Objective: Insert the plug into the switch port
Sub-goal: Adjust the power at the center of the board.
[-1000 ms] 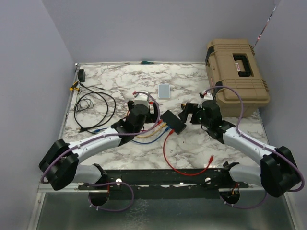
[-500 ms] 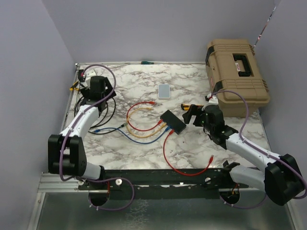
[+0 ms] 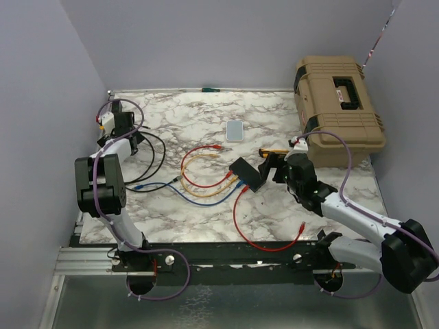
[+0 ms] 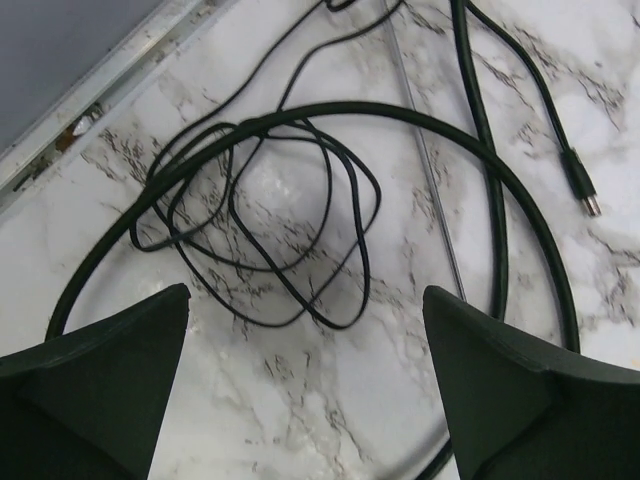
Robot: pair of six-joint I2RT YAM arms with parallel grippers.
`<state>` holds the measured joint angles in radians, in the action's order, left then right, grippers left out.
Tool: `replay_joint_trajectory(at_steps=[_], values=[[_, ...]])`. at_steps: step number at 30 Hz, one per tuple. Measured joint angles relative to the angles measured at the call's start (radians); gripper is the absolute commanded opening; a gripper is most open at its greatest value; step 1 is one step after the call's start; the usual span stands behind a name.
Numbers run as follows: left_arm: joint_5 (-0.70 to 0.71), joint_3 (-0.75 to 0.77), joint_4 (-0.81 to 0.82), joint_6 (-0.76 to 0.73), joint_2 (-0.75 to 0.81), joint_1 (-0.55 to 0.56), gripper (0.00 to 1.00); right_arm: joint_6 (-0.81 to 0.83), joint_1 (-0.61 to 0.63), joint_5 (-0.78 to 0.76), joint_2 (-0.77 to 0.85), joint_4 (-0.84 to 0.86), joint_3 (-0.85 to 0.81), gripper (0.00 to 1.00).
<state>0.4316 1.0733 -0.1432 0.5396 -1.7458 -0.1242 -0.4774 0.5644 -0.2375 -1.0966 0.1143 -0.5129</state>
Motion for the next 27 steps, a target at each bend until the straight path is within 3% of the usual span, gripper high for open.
replay_joint_trajectory(at_steps=[4,8,18,27], values=[[0.004,0.032,0.034,0.0,-0.066,-0.045,0.96,0.007,0.006,-0.013,-0.003,0.008,0.0,1.0],[-0.001,0.032,0.064,-0.002,-0.115,-0.069,0.78,0.01,0.011,-0.013,-0.011,0.021,0.0,1.0],[-0.096,0.032,0.148,-0.023,-0.149,-0.098,0.08,0.025,0.011,-0.013,-0.04,0.027,0.0,1.0],[-0.167,0.026,0.163,-0.036,-0.039,-0.099,0.03,0.026,0.011,-0.019,-0.048,0.028,0.0,1.0]])
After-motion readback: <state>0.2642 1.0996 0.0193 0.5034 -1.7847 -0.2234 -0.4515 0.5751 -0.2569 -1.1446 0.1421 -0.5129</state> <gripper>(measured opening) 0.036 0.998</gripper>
